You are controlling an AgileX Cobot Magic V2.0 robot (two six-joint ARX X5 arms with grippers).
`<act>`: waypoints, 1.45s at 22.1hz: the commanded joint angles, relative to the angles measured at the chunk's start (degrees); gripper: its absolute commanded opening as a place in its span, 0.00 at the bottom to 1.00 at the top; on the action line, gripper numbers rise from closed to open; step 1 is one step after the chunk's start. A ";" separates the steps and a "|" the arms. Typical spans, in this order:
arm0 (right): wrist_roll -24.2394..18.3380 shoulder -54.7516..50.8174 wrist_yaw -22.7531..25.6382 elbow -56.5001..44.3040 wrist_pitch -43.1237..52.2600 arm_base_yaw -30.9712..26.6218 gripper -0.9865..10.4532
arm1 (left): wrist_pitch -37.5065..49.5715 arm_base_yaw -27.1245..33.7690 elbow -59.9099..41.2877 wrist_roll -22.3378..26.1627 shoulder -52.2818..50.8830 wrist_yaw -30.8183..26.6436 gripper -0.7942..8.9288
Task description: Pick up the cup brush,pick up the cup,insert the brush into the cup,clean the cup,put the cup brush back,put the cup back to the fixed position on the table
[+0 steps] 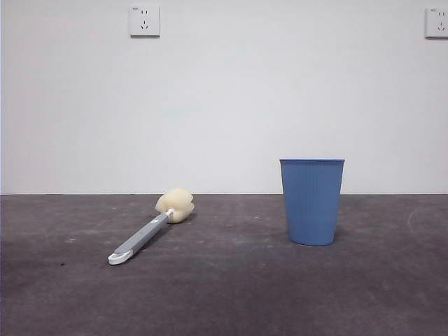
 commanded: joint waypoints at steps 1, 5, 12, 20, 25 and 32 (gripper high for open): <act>1.14 0.02 -0.04 0.13 0.22 0.09 0.64 | 0.24 -0.02 0.24 -1.01 0.11 0.09 0.60; 1.27 0.02 -0.04 0.13 0.22 0.09 0.64 | 0.35 -0.15 0.57 -2.21 1.16 0.07 0.60; 1.92 0.02 -0.04 0.11 0.26 0.09 0.64 | 1.07 -4.37 4.00 -2.34 6.49 -7.52 0.60; 2.73 0.02 -0.04 0.11 0.81 0.09 0.64 | 10.03 -19.52 6.14 -10.64 20.41 -23.96 0.60; 3.17 0.02 -0.04 0.13 0.81 0.09 0.64 | 22.91 -32.50 6.29 -16.85 37.97 -38.58 0.60; 3.61 0.02 -0.04 0.11 0.81 0.09 0.64 | 31.28 -36.00 11.06 -20.15 59.54 -44.48 0.59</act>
